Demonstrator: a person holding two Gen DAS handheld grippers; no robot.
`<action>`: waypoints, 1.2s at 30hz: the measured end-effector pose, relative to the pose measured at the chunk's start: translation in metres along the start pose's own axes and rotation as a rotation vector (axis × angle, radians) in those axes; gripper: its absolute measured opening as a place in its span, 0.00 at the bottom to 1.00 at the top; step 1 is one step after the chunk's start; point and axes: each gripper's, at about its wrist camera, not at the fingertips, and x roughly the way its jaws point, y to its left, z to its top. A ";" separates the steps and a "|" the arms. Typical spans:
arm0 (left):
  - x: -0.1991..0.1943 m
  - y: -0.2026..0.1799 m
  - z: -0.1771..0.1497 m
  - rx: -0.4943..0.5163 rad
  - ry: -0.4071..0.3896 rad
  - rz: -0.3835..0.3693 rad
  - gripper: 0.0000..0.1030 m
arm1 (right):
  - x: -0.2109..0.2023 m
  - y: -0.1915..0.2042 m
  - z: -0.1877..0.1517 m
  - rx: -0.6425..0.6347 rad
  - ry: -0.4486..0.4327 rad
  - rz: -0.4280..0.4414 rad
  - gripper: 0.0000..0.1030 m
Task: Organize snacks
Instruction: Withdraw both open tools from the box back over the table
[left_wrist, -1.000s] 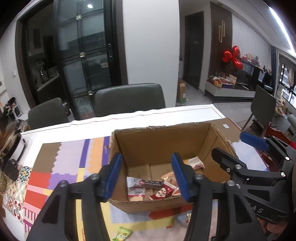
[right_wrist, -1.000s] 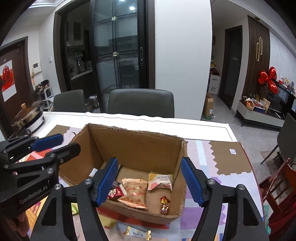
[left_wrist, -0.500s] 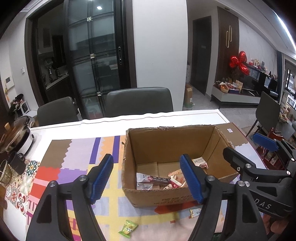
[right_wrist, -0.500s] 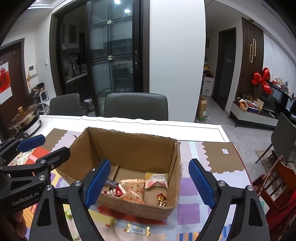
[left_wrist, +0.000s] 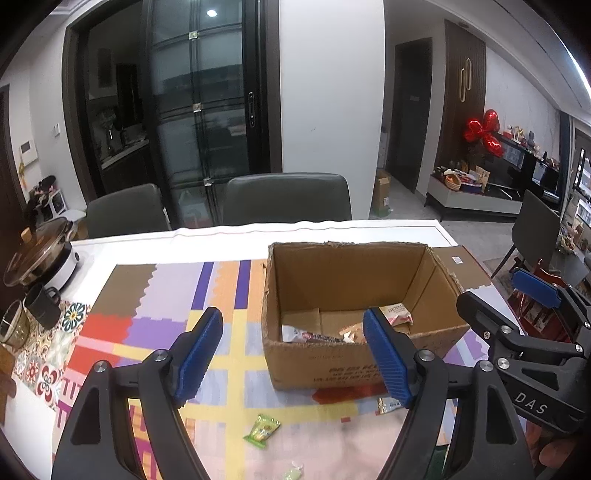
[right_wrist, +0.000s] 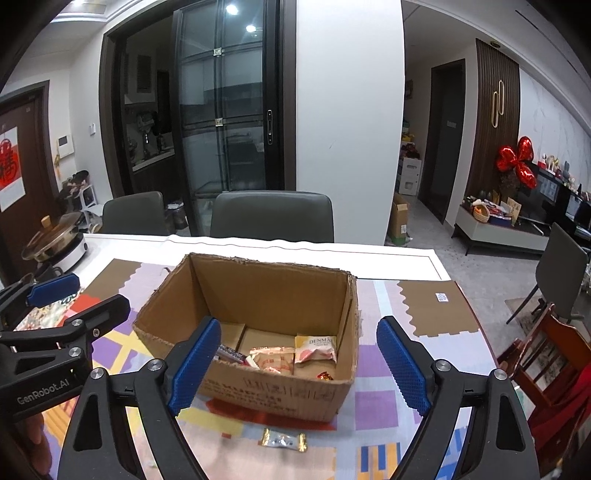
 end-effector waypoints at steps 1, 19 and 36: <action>-0.002 0.001 -0.001 -0.002 0.002 0.004 0.76 | -0.002 0.001 0.000 -0.001 -0.001 0.001 0.85; -0.037 -0.001 -0.016 -0.002 -0.032 -0.010 0.76 | -0.037 0.005 -0.011 0.011 -0.029 0.002 0.85; -0.052 -0.013 -0.042 0.038 -0.028 -0.010 0.76 | -0.059 -0.001 -0.043 0.032 0.003 -0.024 0.85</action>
